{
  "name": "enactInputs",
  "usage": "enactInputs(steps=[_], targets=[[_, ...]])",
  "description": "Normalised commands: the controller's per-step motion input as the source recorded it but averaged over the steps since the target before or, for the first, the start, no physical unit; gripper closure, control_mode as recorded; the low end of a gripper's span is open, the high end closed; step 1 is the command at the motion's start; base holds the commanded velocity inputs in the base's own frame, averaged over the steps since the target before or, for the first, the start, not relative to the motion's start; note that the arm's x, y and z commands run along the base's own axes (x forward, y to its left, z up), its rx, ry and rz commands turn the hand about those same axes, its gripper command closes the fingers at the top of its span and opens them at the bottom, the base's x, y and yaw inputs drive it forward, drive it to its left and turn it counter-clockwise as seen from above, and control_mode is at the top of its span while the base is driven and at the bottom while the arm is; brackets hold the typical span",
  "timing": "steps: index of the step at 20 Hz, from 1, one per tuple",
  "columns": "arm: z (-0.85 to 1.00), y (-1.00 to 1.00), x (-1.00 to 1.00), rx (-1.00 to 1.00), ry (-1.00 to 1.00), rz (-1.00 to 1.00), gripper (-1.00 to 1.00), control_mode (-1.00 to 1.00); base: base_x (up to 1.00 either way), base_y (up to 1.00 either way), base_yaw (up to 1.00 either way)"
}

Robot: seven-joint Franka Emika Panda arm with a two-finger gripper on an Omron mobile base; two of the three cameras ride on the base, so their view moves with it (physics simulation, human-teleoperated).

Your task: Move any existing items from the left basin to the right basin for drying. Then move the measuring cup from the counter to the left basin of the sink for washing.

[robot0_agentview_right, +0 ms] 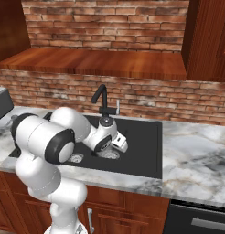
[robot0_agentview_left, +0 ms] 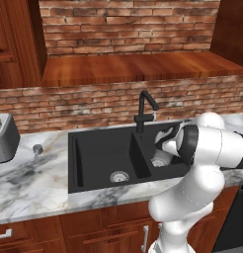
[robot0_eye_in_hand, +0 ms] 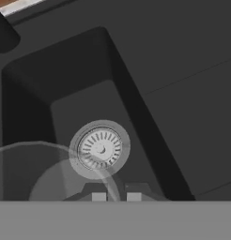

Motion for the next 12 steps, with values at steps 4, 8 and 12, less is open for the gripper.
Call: enactInputs(steps=[4, 8, 12], targets=[[-0.21, 0.00, 0.00, 0.00, 0.00, 0.00, 1.00, -1.00, 0.00, 0.00, 0.00], [-0.24, 0.00, 0.00, 0.00, 0.00, 0.00, 1.00, -1.00, 0.00, 0.00, 0.00], [-0.24, 0.00, 0.00, 0.00, 0.00, 0.00, 1.00, -1.00, 0.00, 0.00, 0.00]])
